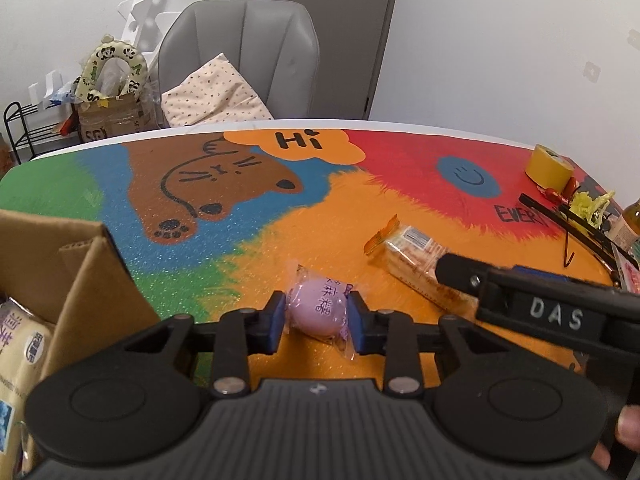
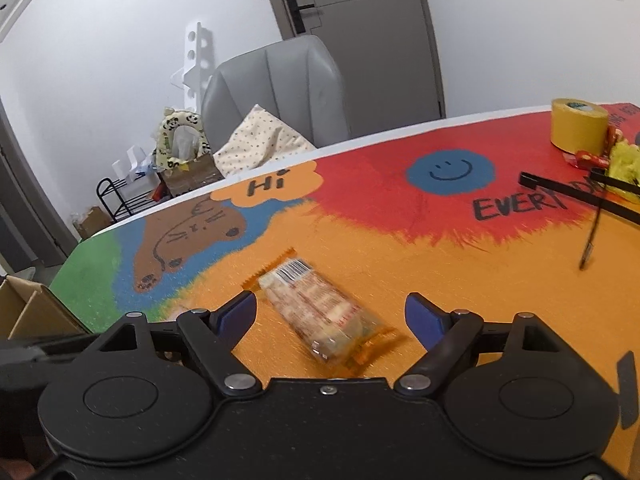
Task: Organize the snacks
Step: 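Grasp the pink packet with the left gripper while the right grasps the striped wafer bar, then carry the pink packet and wafer bar over the box and open both grippers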
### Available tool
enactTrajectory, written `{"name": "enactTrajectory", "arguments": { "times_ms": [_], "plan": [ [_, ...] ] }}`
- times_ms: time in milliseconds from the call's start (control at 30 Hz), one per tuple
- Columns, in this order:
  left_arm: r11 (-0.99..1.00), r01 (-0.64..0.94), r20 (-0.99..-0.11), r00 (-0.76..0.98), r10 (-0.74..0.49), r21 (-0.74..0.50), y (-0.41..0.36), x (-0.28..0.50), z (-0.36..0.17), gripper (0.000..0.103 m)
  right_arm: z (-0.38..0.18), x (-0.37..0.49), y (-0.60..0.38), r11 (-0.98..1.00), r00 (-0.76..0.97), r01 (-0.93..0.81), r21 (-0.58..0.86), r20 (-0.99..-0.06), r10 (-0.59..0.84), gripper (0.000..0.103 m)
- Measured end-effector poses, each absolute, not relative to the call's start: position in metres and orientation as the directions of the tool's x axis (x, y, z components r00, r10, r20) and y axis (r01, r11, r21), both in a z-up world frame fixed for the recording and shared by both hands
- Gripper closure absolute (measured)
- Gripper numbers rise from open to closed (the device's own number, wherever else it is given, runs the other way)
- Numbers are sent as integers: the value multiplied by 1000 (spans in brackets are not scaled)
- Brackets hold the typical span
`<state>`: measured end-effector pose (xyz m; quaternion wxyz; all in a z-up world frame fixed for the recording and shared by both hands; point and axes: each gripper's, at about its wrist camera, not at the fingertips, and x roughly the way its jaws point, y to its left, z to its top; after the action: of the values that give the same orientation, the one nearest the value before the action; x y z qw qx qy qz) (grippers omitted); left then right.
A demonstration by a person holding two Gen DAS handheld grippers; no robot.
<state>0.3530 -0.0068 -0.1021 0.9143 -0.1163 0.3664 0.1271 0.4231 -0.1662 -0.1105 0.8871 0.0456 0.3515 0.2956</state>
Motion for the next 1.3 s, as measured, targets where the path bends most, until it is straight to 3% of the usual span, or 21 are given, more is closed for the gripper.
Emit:
{"name": "enactTrajectory", "arguments": {
  "times_ms": [133,233,300,500,1300],
  "plan": [
    [936,-329,-699,698,152,-125,-7,351,-102,71,-116,426,-155,818,572,-507,272,-603,556,22],
    [939,-326,-699,697,158,-113,-9,349,-103,71,-123,432,-155,833,552,-482,271,-644,529,46],
    [937,-325,-701,698,149,-125,-9,347,-102,71,-121,430,-154,852,572,-482,205,-663,483,69],
    [940,-309,-704,700,121,-146,-14,338,-101,72,-120,409,-167,863,582,-475,174,-673,456,71],
    [964,-170,-616,788,8,-204,-18,254,-43,72,-78,316,-203,861,613,-354,364,-605,508,71]
  ]
}}
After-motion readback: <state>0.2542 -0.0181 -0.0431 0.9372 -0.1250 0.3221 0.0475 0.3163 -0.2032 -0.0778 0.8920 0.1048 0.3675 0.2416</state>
